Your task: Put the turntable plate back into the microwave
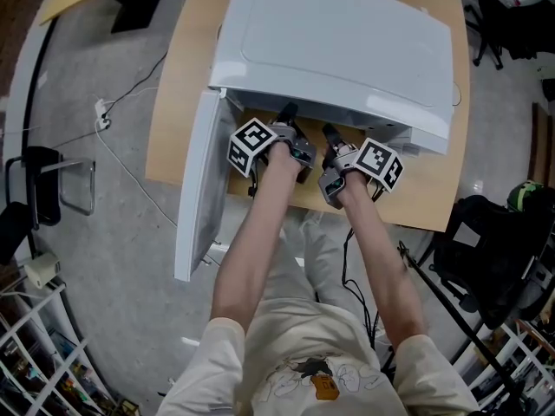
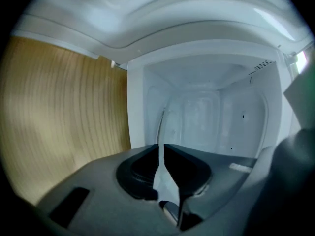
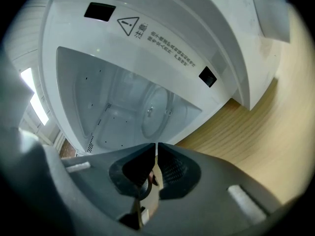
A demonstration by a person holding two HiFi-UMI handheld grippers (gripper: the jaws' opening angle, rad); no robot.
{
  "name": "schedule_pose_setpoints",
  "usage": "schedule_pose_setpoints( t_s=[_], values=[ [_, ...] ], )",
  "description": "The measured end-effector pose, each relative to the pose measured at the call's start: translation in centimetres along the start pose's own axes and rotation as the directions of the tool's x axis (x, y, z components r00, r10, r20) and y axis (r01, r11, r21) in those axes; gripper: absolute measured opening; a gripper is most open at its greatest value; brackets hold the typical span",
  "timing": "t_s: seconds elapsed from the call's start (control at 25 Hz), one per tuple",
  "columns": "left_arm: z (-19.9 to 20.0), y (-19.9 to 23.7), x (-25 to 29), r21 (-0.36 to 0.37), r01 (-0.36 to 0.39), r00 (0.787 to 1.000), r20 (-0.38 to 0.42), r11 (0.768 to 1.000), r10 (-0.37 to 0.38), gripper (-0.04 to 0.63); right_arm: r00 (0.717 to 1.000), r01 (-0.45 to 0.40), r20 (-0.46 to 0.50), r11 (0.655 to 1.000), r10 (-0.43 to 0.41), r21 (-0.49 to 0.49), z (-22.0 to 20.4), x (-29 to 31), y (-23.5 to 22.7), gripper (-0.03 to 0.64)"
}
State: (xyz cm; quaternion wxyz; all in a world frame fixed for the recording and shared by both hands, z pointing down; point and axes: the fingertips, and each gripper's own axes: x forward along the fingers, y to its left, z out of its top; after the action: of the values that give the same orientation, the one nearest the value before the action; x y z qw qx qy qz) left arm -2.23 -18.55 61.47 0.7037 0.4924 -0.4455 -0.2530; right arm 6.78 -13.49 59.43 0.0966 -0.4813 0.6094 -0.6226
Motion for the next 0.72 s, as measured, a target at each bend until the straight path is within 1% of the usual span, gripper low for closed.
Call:
schedule_pose_setpoints(
  t_s=[0.24,0.4,0.48,0.56,0.72],
  values=[
    [0.5,-0.1,-0.3,-0.006,0.026,0.999,0.023,1.0,-0.025,0.037,1.0,0.0,-0.009,1.0,0.001,0.015,0.0,0.3,-0.6,0.025],
    [0.4,-0.3,-0.3,-0.017,0.054,0.998,0.024,0.998,-0.053,0.036,1.0,0.002,-0.017,1.0,-0.002,0.013,-0.2,0.3,-0.8,0.025],
    [0.3,-0.2,-0.1,-0.022,0.054,0.998,0.02,0.998,-0.054,0.033,1.0,0.003,-0.022,1.0,-0.002,0.011,-0.4,0.3,-0.8,0.025],
    [0.3,0.0,0.1,-0.029,0.049,0.999,0.014,0.998,-0.048,0.014,1.0,0.005,-0.025,1.0,-0.005,0.009,-0.6,0.1,-0.9,0.025],
    [0.5,0.0,0.4,-0.037,0.044,0.999,0.012,0.998,-0.044,0.015,1.0,0.015,-0.025,1.0,-0.015,0.01,-1.0,-0.4,-1.3,0.023]
  ],
)
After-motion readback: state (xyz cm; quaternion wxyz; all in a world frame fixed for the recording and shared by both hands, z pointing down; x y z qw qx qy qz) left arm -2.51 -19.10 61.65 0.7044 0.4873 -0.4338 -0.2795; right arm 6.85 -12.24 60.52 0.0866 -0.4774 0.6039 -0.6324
